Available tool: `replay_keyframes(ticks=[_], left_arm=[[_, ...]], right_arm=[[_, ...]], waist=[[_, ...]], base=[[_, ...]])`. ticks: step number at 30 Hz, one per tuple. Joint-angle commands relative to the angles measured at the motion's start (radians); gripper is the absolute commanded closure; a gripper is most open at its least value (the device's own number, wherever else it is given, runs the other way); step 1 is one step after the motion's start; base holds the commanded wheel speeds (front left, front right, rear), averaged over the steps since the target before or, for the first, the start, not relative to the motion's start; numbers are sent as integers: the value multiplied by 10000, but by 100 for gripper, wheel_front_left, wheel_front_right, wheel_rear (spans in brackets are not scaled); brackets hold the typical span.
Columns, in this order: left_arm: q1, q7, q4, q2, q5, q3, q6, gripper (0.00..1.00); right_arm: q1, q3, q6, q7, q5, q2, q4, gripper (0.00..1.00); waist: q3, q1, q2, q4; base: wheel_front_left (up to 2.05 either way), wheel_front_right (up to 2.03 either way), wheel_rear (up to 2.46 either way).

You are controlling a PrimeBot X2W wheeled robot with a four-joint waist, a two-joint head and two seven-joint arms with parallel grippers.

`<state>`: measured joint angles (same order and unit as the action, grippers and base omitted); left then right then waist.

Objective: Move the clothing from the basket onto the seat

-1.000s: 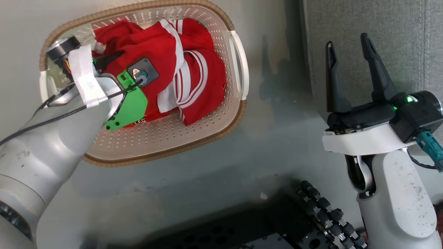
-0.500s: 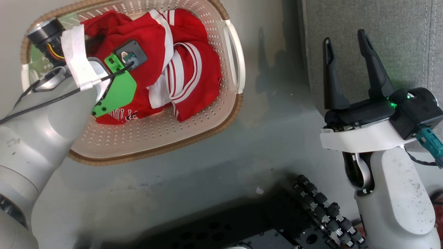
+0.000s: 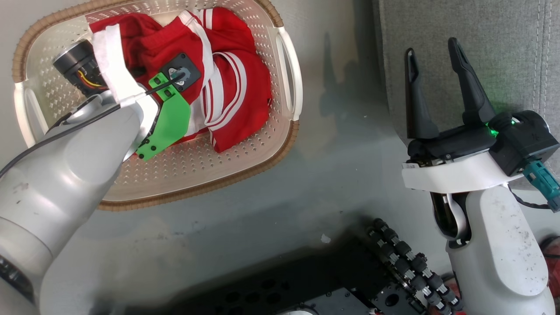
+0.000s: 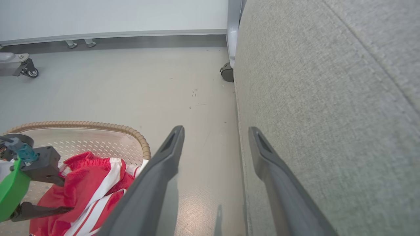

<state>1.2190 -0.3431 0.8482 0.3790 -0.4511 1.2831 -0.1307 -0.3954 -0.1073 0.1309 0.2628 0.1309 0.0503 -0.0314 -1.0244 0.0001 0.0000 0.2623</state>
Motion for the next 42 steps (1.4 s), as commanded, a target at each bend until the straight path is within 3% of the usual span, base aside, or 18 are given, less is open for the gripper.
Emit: replay_keyframes(ticks=[1, 5, 6, 7, 13, 22, 34, 37, 42], left_arm=[[-125, -96, -214, 225, -214, -25, 2, 0], [-178, -408, -773, 436, -370, -22, 2, 1], [-211, -490, -913, 498, -329, -22, 2, 66], [-214, -508, -1006, 568, -293, -25, 2, 100], [-327, -357, -1319, 717, -115, -25, 2, 100], [-1066, 930, -1198, 251, -701, -20, 2, 100], [-3324, 4625, 387, -877, -2470, -252, 25, 100], [-4042, 5572, 784, -1245, -2588, -347, 186, 100], [-4878, 6086, 674, -1638, -2654, -929, 769, 100]], right_arm=[[-182, -12, -3, 31, 91, 2, 30, 0], [-223, -13, -3, 31, 98, 2, 12, 0], [-226, -35, -3, 31, 91, 4, 13, 0], [-226, -50, -3, 31, 87, 4, 16, 0], [-287, -75, -3, 31, 41, 4, 15, 0], [23, 68, -3, 31, 5, 6, 212, 0], [1217, -22, -3, 31, -56, 14, 920, 0], [1701, -117, -3, 31, -107, 16, 1224, 0], [2378, -268, -3, 31, -183, 17, 1677, 0]], waist=[[-12, -1, 0, -3], [-34, -1, 0, -22], [-35, -1, 0, -17], [-34, -1, 0, -12], [78, -1, 0, -14], [1230, -1, 0, -430], [4842, -1, 0, -1060], [5931, -1, 0, -1258], [7466, -1, 0, -1586]], base=[[0, 0, 0], [0, 0, 0], [0, 0, 0], [0, 0, 0], [0, 0, 0], [0, 0, 0], [0, 0, 0], [0, 0, 0], [0, 0, 0]])
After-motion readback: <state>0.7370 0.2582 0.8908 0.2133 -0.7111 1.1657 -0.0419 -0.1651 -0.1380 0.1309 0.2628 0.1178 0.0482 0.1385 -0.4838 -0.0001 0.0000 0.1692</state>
